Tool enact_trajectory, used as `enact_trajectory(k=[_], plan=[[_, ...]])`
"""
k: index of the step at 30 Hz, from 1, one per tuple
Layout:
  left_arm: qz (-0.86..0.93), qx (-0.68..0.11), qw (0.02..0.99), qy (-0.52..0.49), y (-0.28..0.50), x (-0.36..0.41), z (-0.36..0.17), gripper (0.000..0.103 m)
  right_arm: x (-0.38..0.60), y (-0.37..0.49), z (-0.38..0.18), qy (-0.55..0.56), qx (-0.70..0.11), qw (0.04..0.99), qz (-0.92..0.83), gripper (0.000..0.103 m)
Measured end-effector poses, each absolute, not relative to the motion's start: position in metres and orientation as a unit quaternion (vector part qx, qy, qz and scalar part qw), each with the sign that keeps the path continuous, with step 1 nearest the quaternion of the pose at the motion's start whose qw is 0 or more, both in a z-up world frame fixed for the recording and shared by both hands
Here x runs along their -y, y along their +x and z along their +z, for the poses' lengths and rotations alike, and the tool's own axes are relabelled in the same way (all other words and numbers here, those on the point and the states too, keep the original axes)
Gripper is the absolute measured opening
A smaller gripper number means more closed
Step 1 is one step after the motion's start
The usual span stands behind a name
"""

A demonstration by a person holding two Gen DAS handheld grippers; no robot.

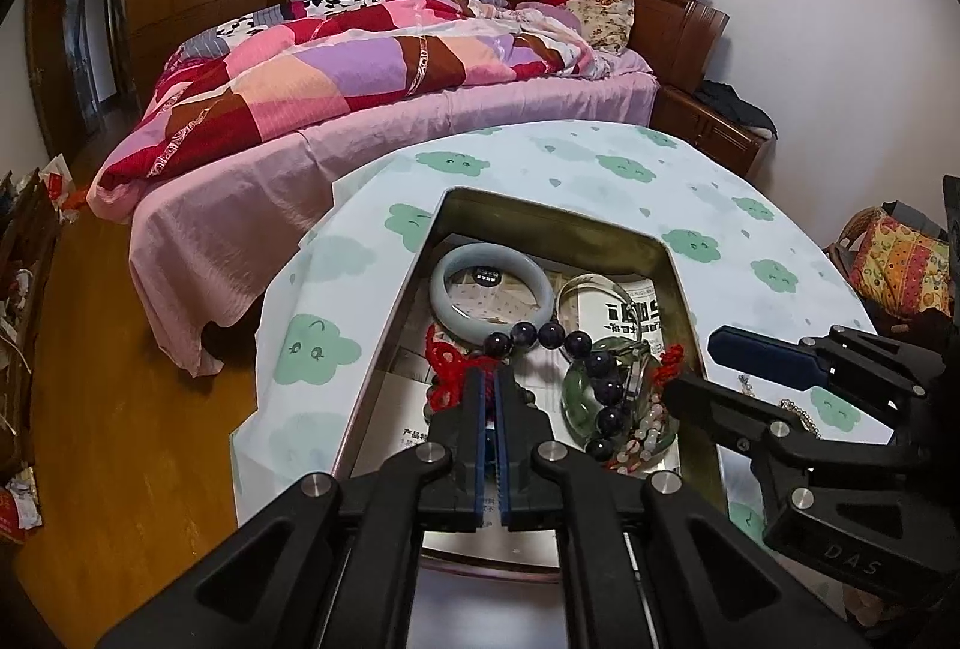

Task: Organize jewelry
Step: 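Lower the red tassel and red pendant into the tin and open both tools, then move both tools back to the pile and grasp the gold bead chain with the right tool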

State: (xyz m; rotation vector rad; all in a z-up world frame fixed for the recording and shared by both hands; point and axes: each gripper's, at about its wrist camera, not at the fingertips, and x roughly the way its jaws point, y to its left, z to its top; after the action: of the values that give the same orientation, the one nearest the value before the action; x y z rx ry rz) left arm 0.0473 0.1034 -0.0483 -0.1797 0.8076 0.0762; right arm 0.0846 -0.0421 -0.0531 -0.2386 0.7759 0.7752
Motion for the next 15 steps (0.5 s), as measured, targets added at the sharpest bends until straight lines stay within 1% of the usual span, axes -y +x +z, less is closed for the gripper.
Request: enact_trajectory(k=[4,5,6,7,8,9,11,15], plan=[[0.037,-0.393,0.915,-0.084,0.0474,-0.1025,-0.0488,0.002,0.043,0.0844,-0.0533,-0.11,-0.369,0.847,0.366,0.045],[0.037,-0.394,0.914,-0.084,0.0475,-0.1025,-0.049,0.003,0.0434,0.0845,-0.0535,-0.11,-0.369,0.847,0.366,0.047],[0.037,-0.395,0.914,-0.084,0.0478,-0.1022,-0.0489,0.007,0.0443,0.084,-0.0529,-0.108,-0.369,0.848,0.365,0.047],[0.038,-0.395,0.914,-0.085,0.0479,-0.1022,-0.0489,0.012,0.0443,0.0842,-0.053,-0.108,-0.368,0.849,0.364,0.049],[0.038,-0.394,0.914,-0.085,0.0481,-0.1019,-0.0487,0.029,0.0445,0.0842,-0.0527,-0.108,-0.367,0.85,0.363,0.052],[0.041,-0.39,0.916,-0.084,0.0471,-0.1019,-0.0475,0.051,0.0451,0.0844,-0.0528,-0.108,-0.366,0.85,0.363,0.054],[0.05,-0.376,0.922,-0.08,0.0435,-0.1014,-0.0432,0.07,0.0465,0.0843,-0.052,-0.107,-0.364,0.852,0.362,0.056],[0.048,-0.37,0.924,-0.082,0.0425,-0.1023,-0.0402,0.07,0.0484,0.086,-0.0509,-0.1,-0.363,0.854,0.36,0.059]])
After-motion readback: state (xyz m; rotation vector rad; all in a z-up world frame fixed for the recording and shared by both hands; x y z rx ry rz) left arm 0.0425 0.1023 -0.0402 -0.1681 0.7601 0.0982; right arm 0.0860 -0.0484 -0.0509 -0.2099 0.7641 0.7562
